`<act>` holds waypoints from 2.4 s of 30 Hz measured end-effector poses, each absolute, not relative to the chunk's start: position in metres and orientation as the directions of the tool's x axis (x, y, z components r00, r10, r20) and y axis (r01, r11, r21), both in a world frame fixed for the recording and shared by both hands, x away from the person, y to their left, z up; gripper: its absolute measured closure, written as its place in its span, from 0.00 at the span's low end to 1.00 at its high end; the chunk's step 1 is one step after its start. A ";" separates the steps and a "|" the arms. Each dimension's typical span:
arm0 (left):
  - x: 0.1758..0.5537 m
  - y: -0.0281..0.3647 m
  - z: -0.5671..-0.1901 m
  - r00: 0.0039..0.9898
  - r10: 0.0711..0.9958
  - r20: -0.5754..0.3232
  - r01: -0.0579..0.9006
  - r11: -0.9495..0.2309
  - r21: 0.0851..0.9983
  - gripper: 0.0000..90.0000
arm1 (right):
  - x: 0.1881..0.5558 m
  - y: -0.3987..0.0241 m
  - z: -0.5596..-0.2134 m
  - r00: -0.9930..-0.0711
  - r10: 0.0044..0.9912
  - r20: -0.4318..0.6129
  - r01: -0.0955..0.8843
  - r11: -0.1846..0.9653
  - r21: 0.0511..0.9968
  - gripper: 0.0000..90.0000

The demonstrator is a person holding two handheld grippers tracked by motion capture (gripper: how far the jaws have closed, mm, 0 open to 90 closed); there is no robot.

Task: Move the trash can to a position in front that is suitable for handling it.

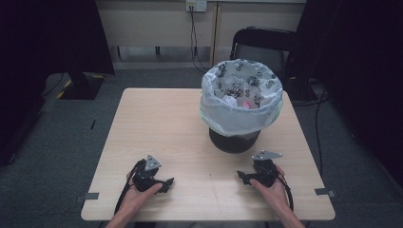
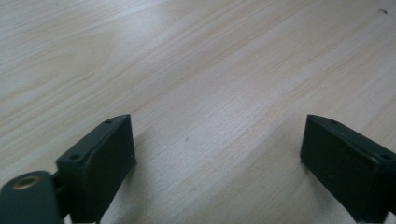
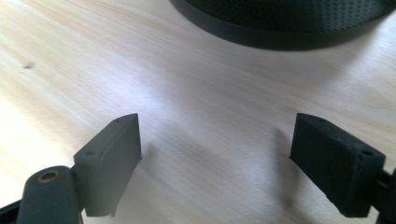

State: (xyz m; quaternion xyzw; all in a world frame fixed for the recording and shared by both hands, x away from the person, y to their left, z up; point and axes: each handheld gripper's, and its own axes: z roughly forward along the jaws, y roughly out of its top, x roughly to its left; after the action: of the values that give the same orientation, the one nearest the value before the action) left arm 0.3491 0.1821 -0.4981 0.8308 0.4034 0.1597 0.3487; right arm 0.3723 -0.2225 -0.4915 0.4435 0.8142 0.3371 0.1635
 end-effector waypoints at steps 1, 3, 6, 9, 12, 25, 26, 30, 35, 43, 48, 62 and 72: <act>0.350 0.183 -0.498 0.622 0.783 -0.019 0.560 -0.428 0.709 0.12 | 0.372 -0.222 -0.491 -0.553 0.832 0.033 0.612 0.379 0.694 0.17; 0.349 0.184 -0.496 0.623 0.782 -0.038 0.567 -0.418 0.710 0.17 | 0.370 -0.221 -0.489 -0.578 0.815 0.045 0.594 0.382 0.708 0.18; 0.348 0.184 -0.494 0.631 0.775 -0.034 0.569 -0.433 0.699 0.19 | 0.368 -0.220 -0.484 -0.597 0.800 0.062 0.577 0.375 0.725 0.18; 0.347 0.182 -0.493 0.635 0.772 -0.029 0.561 -0.435 0.705 0.22 | 0.368 -0.220 -0.482 -0.607 0.791 0.072 0.565 0.366 0.739 0.18; 0.346 0.180 -0.489 0.657 0.753 -0.030 0.540 -0.442 0.716 0.22 | 0.368 -0.222 -0.478 -0.631 0.770 0.094 0.558 0.367 0.744 0.31; 0.364 0.164 -0.463 0.663 0.744 -0.086 0.513 -0.367 0.776 0.22 | 0.370 -0.235 -0.449 -0.664 0.729 0.167 0.530 0.300 0.794 0.45; 0.372 0.156 -0.457 0.676 0.732 -0.090 0.504 -0.369 0.781 0.22 | 0.373 -0.241 -0.442 -0.659 0.732 0.171 0.524 0.284 0.803 0.45; 0.386 0.144 -0.447 0.689 0.721 -0.073 0.471 -0.369 0.801 0.22 | 0.375 -0.252 -0.431 -0.653 0.726 0.216 0.522 0.225 0.823 0.55; 0.423 0.120 -0.441 0.710 0.696 -0.107 0.474 -0.361 0.803 0.21 | 0.390 -0.268 -0.414 -0.638 0.745 0.196 0.489 0.195 0.850 0.70; 0.462 0.114 -0.420 0.668 0.738 -0.100 0.459 -0.303 0.835 0.29 | 0.420 -0.296 -0.411 -0.569 0.807 0.162 0.525 0.205 0.826 0.78; 0.488 0.112 -0.404 0.645 0.759 -0.087 0.438 -0.274 0.856 0.33 | 0.444 -0.312 -0.406 -0.519 0.840 0.159 0.529 0.169 0.832 0.79; 0.562 0.092 -0.402 0.613 0.765 -0.198 0.469 -0.151 0.870 0.30 | 0.532 -0.316 -0.379 -0.384 0.920 0.074 0.499 0.140 0.856 0.65; 0.565 0.089 -0.403 0.650 0.722 -0.236 0.456 -0.123 0.881 0.40 | 0.539 -0.309 -0.384 -0.437 0.891 0.118 0.478 0.119 0.870 0.62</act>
State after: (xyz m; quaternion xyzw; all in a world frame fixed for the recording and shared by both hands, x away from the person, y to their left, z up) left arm 0.5646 0.0895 -0.4033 0.7385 0.3989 0.1259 0.5288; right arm 0.5392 -0.3087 -0.3838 0.4800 0.7132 0.4584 0.2255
